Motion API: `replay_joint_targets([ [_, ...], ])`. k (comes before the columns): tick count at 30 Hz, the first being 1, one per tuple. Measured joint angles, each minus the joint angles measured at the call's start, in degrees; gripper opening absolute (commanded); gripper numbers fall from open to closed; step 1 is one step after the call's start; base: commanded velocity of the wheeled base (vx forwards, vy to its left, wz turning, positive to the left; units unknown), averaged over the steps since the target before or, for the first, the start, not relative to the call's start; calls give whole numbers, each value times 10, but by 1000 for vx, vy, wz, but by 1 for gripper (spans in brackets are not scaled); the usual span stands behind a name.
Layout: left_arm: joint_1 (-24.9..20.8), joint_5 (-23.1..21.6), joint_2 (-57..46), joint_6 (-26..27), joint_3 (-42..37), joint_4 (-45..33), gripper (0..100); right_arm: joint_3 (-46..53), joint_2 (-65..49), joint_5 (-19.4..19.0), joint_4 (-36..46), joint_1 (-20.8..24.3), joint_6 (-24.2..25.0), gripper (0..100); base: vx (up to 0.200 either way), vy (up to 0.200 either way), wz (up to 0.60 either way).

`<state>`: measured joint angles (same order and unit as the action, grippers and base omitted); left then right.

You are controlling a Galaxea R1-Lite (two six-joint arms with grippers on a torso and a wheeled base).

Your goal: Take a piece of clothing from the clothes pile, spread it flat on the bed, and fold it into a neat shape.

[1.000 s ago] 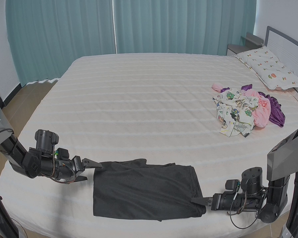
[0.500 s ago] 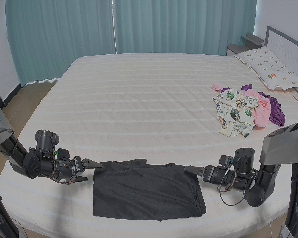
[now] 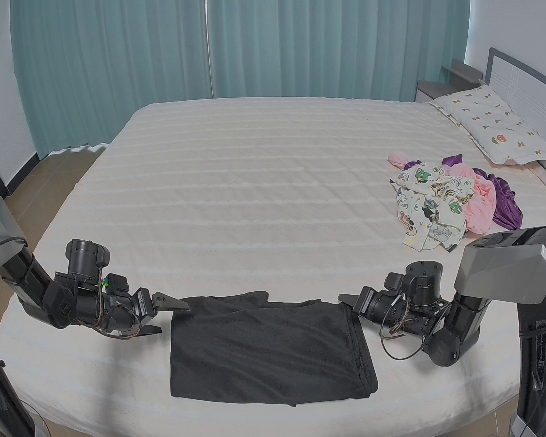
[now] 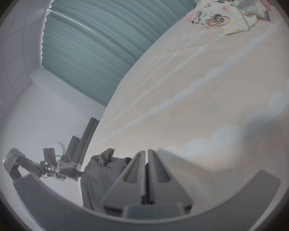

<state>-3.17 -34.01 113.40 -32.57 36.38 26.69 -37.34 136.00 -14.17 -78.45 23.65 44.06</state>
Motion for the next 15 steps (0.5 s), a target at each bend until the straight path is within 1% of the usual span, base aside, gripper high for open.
replay_joint_targets([
  [4,0,0,1,0,0,0,100,-3,2,8,-4,-5,24,0,0,0,0],
  [11,0,0,2,0,0,0,100,-2,3,33,-23,-13,27,0,0,0,0],
  [15,0,0,2,0,0,0,100,0,3,36,-25,-15,29,0,0,0,0],
])
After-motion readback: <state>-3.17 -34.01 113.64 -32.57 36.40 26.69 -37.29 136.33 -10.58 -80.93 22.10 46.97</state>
